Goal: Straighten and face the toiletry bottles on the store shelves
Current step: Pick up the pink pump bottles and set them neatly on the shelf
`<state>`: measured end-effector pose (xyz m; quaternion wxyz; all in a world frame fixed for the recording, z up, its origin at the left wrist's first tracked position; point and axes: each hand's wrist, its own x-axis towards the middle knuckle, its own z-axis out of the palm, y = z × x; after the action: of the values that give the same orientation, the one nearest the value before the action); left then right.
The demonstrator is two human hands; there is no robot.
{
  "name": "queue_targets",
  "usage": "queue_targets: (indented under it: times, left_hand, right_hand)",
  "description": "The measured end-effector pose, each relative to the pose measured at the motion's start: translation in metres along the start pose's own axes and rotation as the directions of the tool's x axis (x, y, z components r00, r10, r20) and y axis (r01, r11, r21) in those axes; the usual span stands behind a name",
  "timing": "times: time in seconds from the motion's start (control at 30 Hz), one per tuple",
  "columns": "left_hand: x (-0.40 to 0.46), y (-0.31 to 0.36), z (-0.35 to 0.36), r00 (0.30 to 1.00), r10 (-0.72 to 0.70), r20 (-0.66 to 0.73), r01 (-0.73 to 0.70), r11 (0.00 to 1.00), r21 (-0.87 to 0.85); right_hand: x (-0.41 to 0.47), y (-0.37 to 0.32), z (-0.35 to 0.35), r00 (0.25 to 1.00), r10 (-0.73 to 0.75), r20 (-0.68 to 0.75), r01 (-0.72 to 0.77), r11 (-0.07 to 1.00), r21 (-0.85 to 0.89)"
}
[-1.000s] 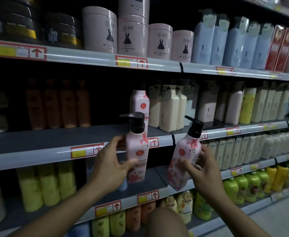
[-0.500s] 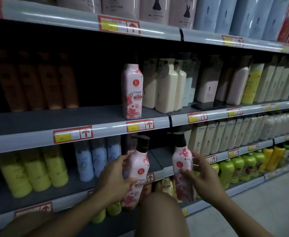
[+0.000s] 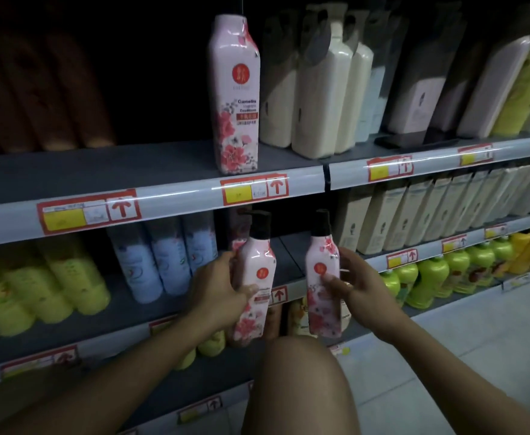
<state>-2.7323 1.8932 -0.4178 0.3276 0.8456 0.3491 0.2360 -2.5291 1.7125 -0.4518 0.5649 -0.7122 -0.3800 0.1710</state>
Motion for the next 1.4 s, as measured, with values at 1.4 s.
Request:
queue_targets:
  times: [1.4]
  left_hand:
    - [0.055, -0.008, 0.067, 0.939, -0.027, -0.344, 0.022, 1.0, -0.017]
  right_hand:
    - [0.115, 0.029, 0.083, 0.967, -0.247, -0.062, 0.221, 0.935, -0.279]
